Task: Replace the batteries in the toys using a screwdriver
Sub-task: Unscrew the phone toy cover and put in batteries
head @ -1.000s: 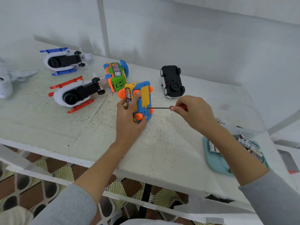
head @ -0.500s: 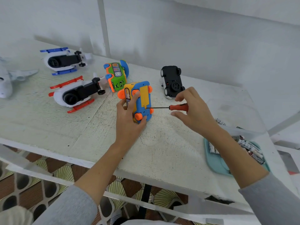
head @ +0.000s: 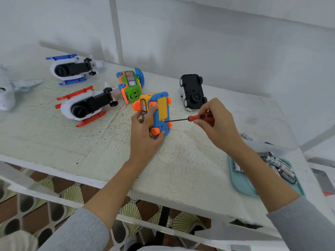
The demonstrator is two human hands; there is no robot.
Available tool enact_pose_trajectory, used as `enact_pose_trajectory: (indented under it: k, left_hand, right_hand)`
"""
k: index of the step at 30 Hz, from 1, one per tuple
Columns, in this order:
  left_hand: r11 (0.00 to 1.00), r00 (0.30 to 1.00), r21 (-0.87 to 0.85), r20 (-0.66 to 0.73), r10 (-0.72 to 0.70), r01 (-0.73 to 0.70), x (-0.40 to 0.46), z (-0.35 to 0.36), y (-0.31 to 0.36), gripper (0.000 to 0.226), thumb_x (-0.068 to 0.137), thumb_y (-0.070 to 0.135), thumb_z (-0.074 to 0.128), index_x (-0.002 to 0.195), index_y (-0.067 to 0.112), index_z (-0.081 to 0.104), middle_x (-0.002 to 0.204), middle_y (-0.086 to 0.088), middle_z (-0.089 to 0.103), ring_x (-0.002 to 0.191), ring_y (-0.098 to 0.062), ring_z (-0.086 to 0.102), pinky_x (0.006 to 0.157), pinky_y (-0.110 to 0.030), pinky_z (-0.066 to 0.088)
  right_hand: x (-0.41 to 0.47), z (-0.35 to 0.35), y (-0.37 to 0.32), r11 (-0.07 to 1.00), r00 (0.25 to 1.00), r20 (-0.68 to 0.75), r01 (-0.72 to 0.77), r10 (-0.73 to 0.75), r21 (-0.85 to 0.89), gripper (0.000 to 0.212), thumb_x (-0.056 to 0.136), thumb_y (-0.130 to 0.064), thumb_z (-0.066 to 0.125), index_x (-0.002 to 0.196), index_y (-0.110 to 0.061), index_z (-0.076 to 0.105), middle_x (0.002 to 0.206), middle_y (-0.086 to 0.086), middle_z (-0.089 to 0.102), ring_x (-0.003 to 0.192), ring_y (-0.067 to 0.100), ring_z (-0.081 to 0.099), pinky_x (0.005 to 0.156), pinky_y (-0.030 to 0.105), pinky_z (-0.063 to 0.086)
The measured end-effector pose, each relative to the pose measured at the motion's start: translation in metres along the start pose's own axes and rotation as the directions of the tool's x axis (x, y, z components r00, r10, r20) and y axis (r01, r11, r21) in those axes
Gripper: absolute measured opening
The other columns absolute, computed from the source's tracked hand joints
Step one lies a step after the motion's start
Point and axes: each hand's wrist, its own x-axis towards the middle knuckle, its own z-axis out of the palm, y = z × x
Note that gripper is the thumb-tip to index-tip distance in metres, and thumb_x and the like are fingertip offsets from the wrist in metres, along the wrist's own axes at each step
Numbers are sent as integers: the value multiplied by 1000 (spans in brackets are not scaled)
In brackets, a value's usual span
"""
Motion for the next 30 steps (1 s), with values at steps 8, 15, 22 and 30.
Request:
enact_pose_trajectory:
  k: [8,15,22,30]
  left_hand:
    - [1000,1000,-9,-5,3,-3,0,0,-1,85,80,11,72,136,53,24,136,-11,31,119,-14,42,90,-32,51]
    - [1000,1000,-2,0,1,-1,0,0,-1,83,80,12,71,138,49,25,137,-11,31,119,-13,42,88,-31,51]
    - [1000,1000,-4,7,-6,7,-1,0,0,85,80,11,72,136,51,24,138,-10,30,122,-18,43,89,-36,54]
    - [1000,1000,-15,-2,-10,10,0,0,0,86,80,11,72,136,54,23,136,-10,31,119,-14,43,88,-31,53]
  right_hand:
    - [-3,5,0,992,994,-47,106,-103,63,26,80,8,56,100,0,42,100,8,40,84,-15,50,66,12,40]
    - [-5,4,4,999,998,-49,-31,29,-41,16,89,-17,60,94,-10,46,85,3,53,64,2,45,56,18,36]
    - [-7,9,3,993,994,-59,100,-97,62,22,83,4,54,99,-1,40,92,-7,38,80,-9,49,64,13,42]
    - [-9,6,1,996,997,-2,74,-74,44,27,85,6,57,103,-3,38,93,-6,40,77,-21,49,62,7,39]
